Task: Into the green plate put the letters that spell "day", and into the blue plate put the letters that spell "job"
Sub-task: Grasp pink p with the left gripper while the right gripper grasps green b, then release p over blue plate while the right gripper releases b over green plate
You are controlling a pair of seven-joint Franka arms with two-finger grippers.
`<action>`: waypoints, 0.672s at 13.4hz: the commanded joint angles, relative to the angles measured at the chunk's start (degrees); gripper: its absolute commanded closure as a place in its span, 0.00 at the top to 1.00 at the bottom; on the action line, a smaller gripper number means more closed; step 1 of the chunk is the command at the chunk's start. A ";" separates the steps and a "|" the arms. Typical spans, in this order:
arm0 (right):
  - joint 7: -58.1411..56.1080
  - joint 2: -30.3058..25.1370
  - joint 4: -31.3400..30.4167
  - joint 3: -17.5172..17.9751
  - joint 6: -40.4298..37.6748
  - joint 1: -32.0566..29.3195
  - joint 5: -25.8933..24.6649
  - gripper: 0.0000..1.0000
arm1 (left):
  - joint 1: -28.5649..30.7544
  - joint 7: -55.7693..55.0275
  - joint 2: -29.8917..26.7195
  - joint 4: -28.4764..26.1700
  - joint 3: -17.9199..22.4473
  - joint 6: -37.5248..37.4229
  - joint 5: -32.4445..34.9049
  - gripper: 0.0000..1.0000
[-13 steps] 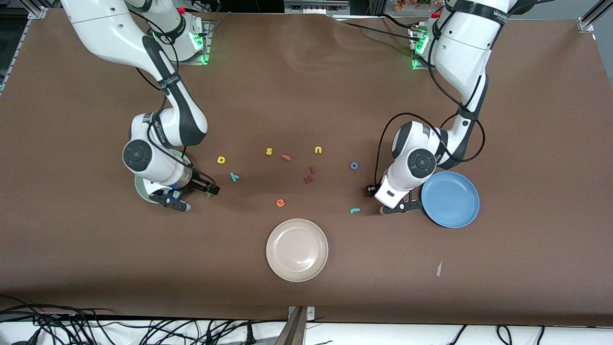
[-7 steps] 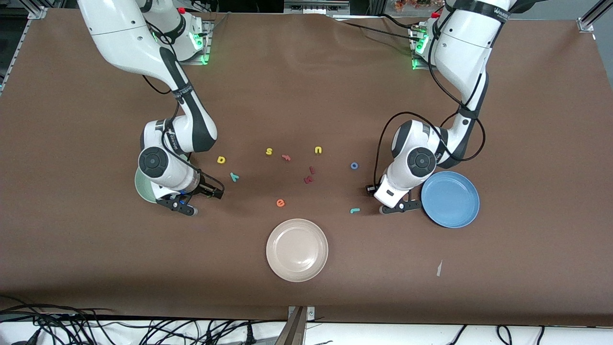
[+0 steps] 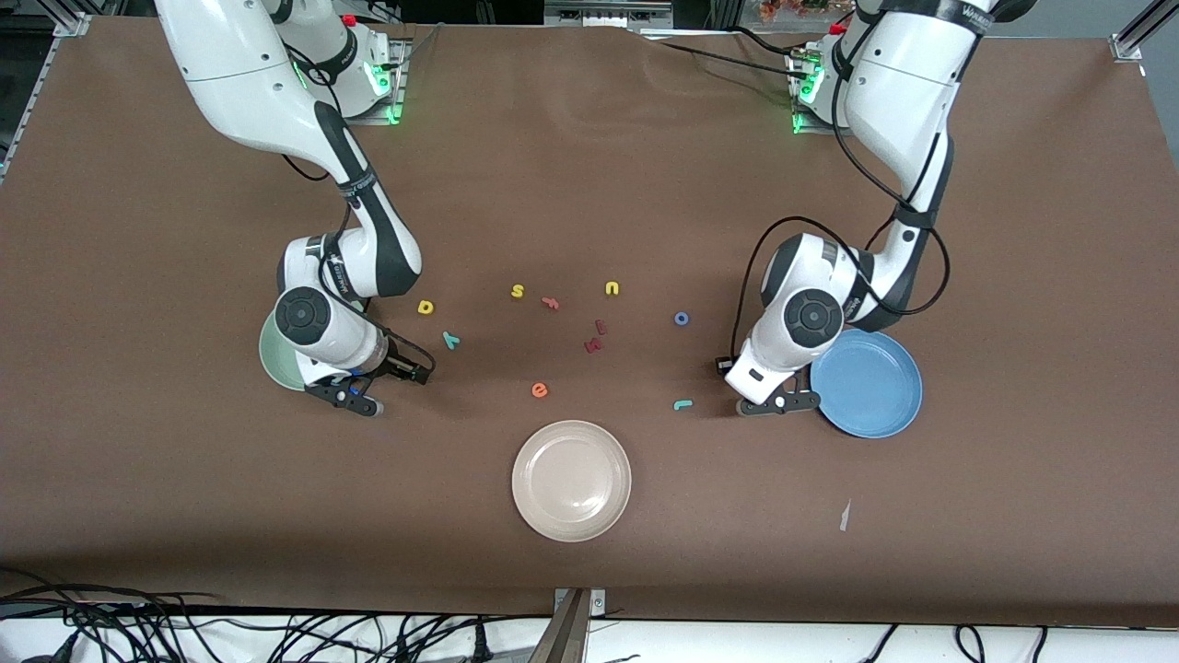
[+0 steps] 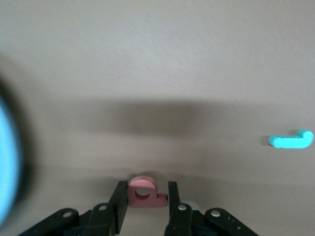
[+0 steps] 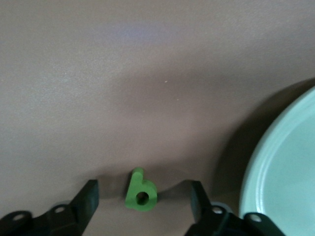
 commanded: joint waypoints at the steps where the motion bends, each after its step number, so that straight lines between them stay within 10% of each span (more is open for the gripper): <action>1: 1.38 0.55 0.36 -0.59 0.77 1.28 -0.93 0.72 | 4.55 8.63 -1.84 2.67 -0.11 -5.57 2.43 0.09; 6: 1.12 0.46 0.10 -0.59 0.68 1.46 -1.10 0.42 | 15.36 31.23 -2.28 2.32 -0.11 -5.84 2.43 0.20; 8: 0.68 0.46 -0.16 -0.59 0.77 1.46 -1.10 0.33 | 17.13 32.31 -2.11 2.14 -0.28 -5.93 2.17 1.00; 9: 0.59 0.37 -0.16 -0.68 0.77 1.46 -1.10 0.29 | 17.14 31.79 -2.11 2.23 -0.37 -6.63 1.64 1.00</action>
